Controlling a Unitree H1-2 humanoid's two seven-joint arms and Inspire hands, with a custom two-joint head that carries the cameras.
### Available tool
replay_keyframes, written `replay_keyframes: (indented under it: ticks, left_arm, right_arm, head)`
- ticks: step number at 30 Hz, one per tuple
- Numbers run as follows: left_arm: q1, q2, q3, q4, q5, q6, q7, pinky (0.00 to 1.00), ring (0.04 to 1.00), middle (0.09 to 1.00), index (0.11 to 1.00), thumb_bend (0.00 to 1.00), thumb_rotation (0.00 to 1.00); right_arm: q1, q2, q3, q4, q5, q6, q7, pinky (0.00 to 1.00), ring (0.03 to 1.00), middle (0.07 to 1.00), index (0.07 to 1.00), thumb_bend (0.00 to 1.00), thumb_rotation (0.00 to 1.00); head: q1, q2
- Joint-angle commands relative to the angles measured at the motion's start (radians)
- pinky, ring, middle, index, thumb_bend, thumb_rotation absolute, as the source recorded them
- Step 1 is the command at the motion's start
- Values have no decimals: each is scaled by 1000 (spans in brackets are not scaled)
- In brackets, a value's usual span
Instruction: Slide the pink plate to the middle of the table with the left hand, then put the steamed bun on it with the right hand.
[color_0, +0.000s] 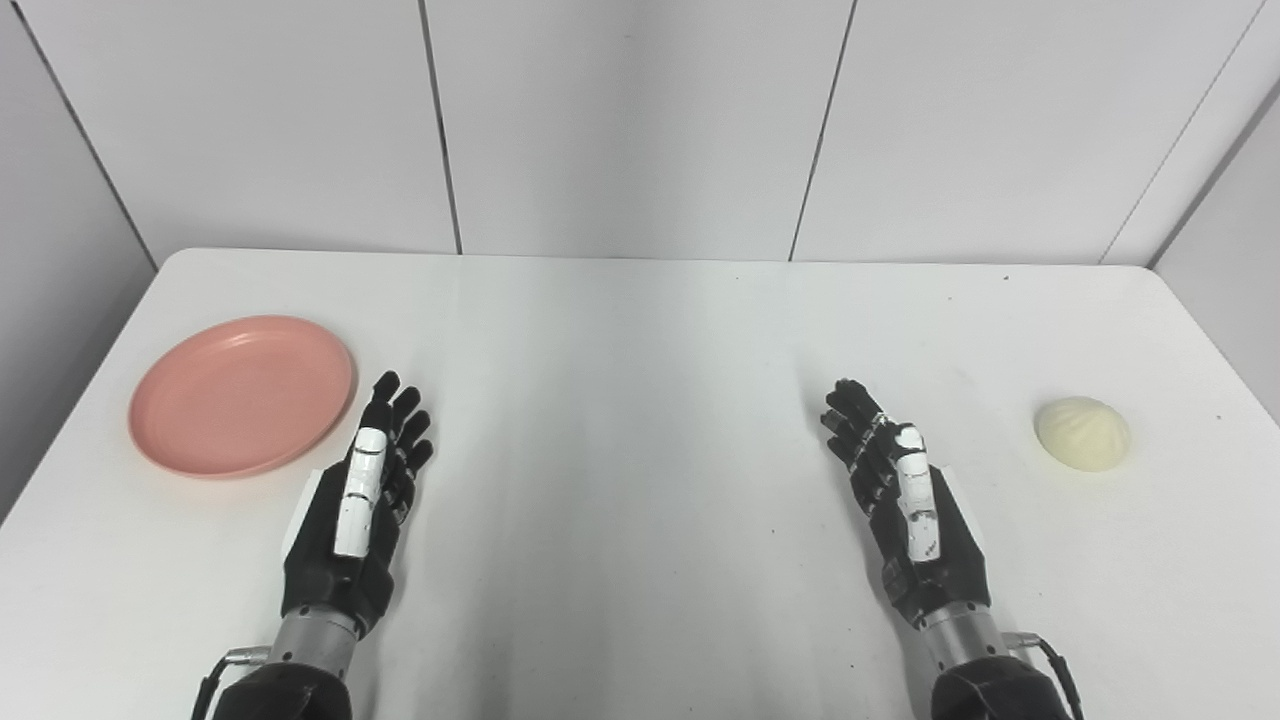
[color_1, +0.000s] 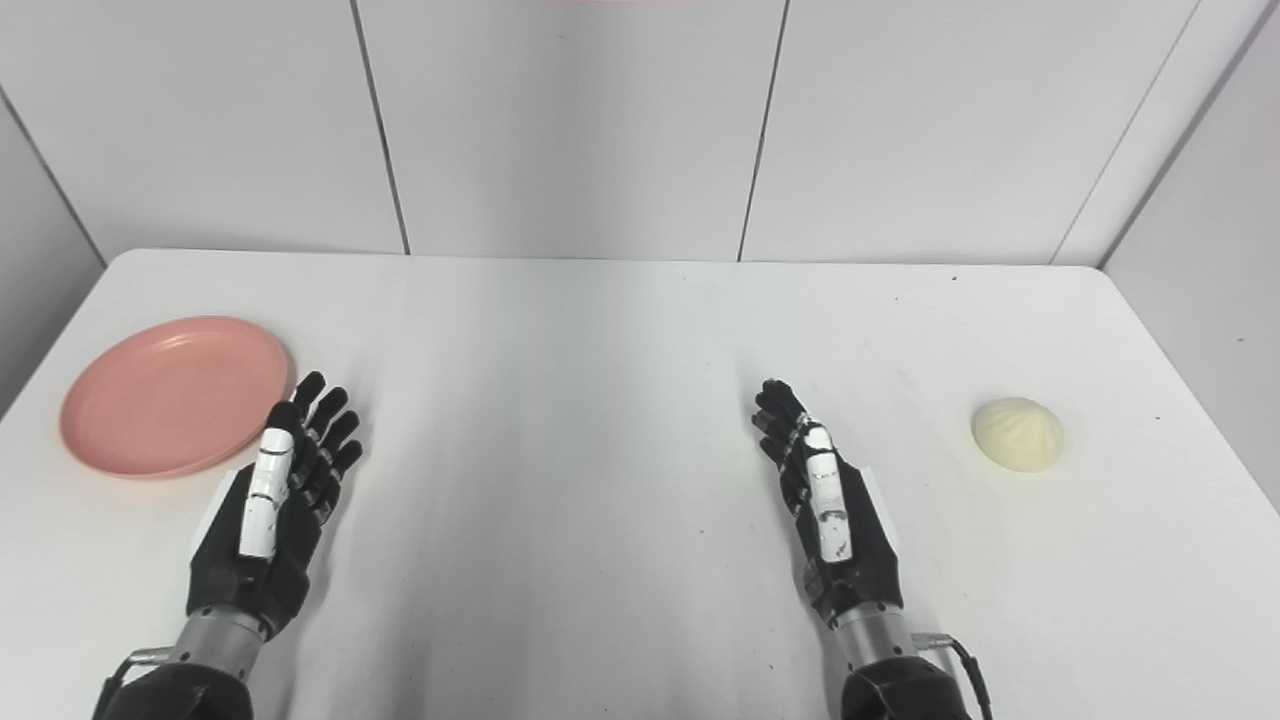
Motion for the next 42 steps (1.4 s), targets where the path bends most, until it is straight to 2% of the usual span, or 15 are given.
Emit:
replay_keyframes:
  ticks: [1,18,42]
  left_arm:
    - [-23,7,-4,-32,-1,-8,-6,1000,989,998,1000,669,902]
    - [-24,12,-8,-33,4,-8,-6,1000,990,996,1000,691,887]
    - [-25,5,-4,-35,-2,2,-1,1000,985,996,1000,674,896]
  right_arm:
    - [-9,-4,0,-41,4,-22,8,961,915,908,879,842,995]
    - [-9,-10,6,-42,8,-20,14,962,912,902,864,838,990]
    - [-10,-11,8,-42,6,-18,10,955,908,897,863,843,988]
  head:
    - [1,-1]
    - [0,-1]
    - [-2,-1]
